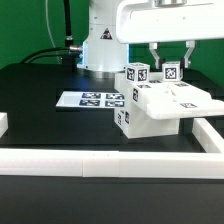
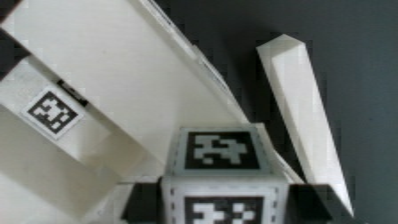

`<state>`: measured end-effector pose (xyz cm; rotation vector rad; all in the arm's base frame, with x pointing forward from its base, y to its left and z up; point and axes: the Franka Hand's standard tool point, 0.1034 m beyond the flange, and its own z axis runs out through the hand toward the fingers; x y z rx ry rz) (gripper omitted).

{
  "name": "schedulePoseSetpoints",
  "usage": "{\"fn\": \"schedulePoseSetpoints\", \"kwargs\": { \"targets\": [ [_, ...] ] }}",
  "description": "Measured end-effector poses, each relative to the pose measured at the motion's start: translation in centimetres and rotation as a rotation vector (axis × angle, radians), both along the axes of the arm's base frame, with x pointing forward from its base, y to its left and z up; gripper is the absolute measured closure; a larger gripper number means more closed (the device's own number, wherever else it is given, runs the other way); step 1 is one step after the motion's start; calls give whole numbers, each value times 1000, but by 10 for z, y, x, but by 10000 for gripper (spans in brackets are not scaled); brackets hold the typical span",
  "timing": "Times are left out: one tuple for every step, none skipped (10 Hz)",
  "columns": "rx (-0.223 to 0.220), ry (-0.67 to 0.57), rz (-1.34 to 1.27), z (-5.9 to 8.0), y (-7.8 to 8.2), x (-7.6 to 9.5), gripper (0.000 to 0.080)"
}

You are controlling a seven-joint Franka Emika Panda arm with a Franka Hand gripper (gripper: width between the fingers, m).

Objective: Assemble chair

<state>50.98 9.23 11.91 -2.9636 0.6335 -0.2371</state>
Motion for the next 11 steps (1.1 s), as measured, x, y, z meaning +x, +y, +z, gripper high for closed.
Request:
{"fn": "schedulePoseSetpoints", "kwargs": {
  "targets": [
    [-6, 1, 38, 0, 0, 0, 516],
    [-11, 11, 76, 0, 1, 0, 327],
    [-28, 10, 171, 1, 3, 0, 327],
    [-51, 0, 315, 1, 3, 0, 189],
    [-70, -8, 423, 0, -1, 1, 158],
    [-72, -8, 434, 0, 0, 1, 152],
    [-88, -13, 522, 0, -1, 1, 152],
    [-103, -19, 613, 0, -1, 1, 151],
    [-127, -16, 729, -1, 0, -1, 151],
    [-146, -21, 829, -1, 0, -1, 151],
    [-164, -29, 945, -1, -1, -1, 151]
  ]
}}
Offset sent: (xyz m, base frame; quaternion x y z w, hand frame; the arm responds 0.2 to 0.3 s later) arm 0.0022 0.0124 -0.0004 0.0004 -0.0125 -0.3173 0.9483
